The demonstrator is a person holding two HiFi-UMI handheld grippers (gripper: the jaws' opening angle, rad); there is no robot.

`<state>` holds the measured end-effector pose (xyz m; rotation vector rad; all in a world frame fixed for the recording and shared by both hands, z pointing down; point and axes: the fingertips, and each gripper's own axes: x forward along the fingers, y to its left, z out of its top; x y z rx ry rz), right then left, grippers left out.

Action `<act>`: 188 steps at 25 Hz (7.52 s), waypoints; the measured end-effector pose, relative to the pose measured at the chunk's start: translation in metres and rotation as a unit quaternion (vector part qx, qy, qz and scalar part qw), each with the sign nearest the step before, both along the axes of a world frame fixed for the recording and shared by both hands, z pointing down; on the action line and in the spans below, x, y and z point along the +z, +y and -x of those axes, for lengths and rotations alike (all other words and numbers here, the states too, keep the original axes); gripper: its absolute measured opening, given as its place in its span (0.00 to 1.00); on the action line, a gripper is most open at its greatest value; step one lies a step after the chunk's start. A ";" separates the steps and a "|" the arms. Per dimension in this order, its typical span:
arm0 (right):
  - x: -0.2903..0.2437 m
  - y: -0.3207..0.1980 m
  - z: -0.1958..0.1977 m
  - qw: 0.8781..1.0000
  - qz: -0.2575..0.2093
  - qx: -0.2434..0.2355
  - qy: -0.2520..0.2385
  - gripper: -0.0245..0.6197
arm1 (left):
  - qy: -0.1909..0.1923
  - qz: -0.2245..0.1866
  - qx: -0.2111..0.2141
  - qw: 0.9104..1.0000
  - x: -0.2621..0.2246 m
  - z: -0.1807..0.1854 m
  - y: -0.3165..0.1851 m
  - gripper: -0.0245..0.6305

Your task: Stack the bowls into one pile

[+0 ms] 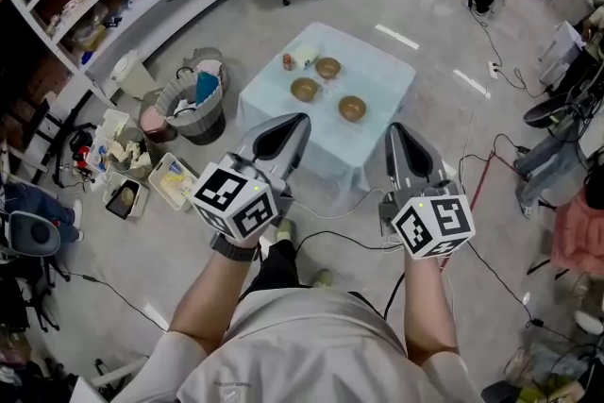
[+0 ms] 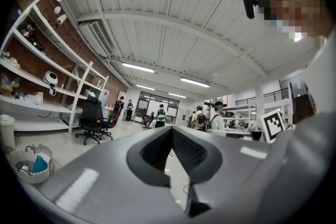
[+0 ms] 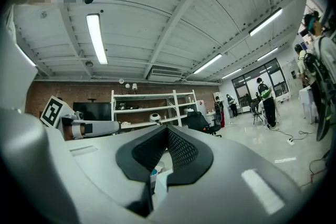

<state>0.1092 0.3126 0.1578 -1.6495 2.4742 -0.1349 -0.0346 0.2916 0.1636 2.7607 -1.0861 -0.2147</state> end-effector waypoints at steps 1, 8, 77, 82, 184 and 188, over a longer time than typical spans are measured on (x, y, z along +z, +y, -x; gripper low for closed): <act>0.002 -0.005 0.002 1.000 0.002 0.002 0.001 0.05 | 0.001 0.001 0.002 1.000 0.002 0.001 -0.006 0.05; 0.013 -0.060 0.015 1.000 0.018 0.022 0.006 0.05 | 0.003 0.004 0.028 1.000 0.015 0.009 -0.063 0.05; 0.528 -0.337 -0.098 0.853 0.505 0.115 -0.059 0.13 | -0.154 0.206 0.191 0.947 0.396 -0.161 -0.362 0.05; 0.541 -0.342 -0.096 0.842 0.523 0.108 -0.082 0.13 | -0.160 0.219 0.182 0.945 0.405 -0.160 -0.365 0.05; 0.492 -0.483 -0.029 0.875 0.467 0.072 -0.109 0.05 | -0.127 0.222 0.076 0.964 0.382 -0.077 -0.418 0.05; 0.495 -0.500 -0.038 0.875 0.465 0.061 -0.122 0.05 | -0.131 0.225 0.071 0.963 0.387 -0.091 -0.432 0.05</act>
